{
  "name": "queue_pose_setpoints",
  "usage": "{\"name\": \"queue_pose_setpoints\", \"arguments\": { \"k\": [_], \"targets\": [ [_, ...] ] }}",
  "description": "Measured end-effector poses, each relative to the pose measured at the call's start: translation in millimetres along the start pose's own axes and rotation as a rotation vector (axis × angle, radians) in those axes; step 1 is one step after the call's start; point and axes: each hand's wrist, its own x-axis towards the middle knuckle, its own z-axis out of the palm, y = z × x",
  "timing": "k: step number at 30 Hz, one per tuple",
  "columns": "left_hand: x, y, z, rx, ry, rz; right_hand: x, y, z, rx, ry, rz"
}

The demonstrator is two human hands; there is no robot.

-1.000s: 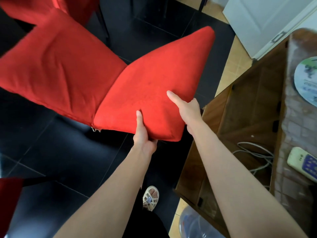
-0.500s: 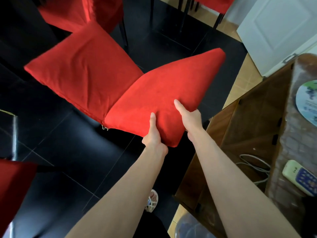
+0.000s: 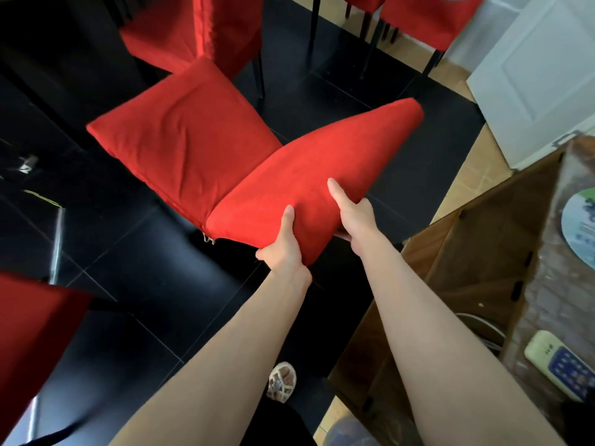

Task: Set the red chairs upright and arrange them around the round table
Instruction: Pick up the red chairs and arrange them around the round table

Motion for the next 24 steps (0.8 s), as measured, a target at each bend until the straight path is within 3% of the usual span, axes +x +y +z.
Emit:
{"name": "queue_pose_setpoints", "arguments": {
  "k": [9, 24],
  "targets": [
    [10.7, 67.4, 6.9, 0.048, 0.037, 0.253, 5.5, -49.2, 64.5, -0.052, -0.082, -0.069],
    [25.4, 122.1, 13.3, 0.0, 0.042, 0.434, 18.3, -100.3, 127.3, -0.165, -0.163, -0.053]
  ]
}}
